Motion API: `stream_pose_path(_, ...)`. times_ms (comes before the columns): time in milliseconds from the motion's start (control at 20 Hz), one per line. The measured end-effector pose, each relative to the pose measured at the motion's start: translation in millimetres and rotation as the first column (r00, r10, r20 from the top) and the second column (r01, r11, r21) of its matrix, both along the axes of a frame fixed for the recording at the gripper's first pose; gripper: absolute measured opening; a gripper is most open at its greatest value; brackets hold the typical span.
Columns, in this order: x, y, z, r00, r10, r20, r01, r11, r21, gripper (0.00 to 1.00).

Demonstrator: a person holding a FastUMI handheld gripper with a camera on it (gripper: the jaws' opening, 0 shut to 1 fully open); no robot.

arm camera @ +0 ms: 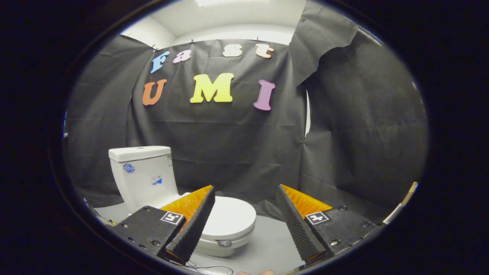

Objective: Open the toilet lid.

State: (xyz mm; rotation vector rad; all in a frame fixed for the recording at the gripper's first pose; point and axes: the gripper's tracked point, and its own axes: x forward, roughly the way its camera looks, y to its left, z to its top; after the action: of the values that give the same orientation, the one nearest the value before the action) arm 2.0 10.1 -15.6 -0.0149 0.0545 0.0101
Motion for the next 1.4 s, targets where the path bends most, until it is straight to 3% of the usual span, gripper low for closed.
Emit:
stream_pose_path(350, 7.6, 26.0, -34.9, 0.993, 0.056, -0.101, -0.047, 0.995, 0.083, 1.0)
stream_pose_path(700, 26.4, 63.4, -74.9, 0.956, 0.117, -0.27, -0.072, 0.983, 0.172, 1.0)
stream_pose_path(900, 32.7, 87.7, -131.2, 0.903, 0.132, -0.408, -0.013, 0.959, 0.282, 1.0)
stream_pose_path(1200, 39.4, 87.6, -209.9, 0.787, 0.158, -0.596, 0.124, 0.906, 0.404, 1.0)
stream_pose_path(1400, 51.2, 79.1, -242.0, 0.765, 0.172, -0.621, 0.203, 0.85, 0.486, 1.0)
